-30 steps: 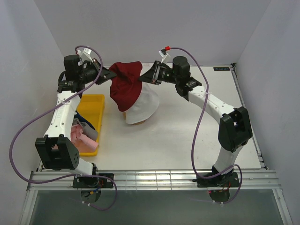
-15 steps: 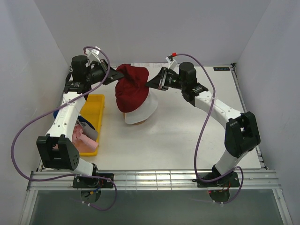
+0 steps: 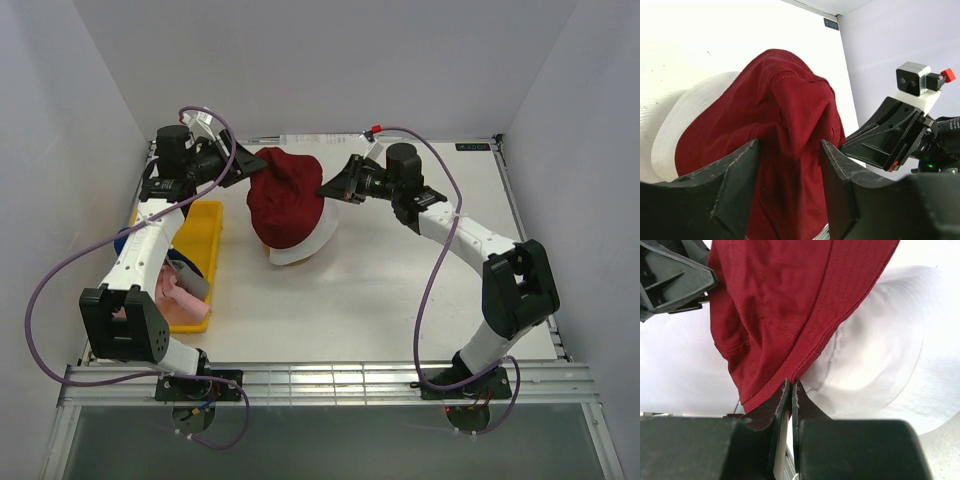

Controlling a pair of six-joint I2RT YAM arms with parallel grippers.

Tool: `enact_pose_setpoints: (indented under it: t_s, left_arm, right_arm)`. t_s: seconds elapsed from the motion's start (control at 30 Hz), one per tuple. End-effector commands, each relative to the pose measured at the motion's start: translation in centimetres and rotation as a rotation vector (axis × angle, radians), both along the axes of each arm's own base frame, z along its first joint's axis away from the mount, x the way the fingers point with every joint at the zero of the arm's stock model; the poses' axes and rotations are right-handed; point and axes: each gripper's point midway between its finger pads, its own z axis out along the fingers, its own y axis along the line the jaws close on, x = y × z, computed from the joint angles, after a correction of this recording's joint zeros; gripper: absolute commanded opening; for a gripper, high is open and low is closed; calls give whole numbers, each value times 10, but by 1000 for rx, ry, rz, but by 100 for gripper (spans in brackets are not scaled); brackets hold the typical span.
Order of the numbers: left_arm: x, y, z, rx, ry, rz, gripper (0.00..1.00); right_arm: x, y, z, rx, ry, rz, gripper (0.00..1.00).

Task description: Stack the hats

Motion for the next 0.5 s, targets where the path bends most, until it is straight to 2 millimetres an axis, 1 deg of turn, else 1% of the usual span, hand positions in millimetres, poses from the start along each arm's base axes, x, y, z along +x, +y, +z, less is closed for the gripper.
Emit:
enact_pose_setpoints:
  t_s: [0.0, 0.17, 0.27, 0.47]
  left_arm:
    - [-5, 4, 17, 14, -61, 21, 62]
    - [-2, 10, 19, 35, -61, 67, 69]
    - [0, 16, 16, 47, -44, 100, 70]
    - [5, 30, -7, 68, 42, 183, 70]
  right_arm:
    - [-2, -4, 4, 10, -43, 17, 8]
    - [1, -11, -9, -5, -20, 4, 8]
    - [4, -15, -18, -11, 6, -2, 8]
    - [5, -15, -24, -25, 18, -2, 8]
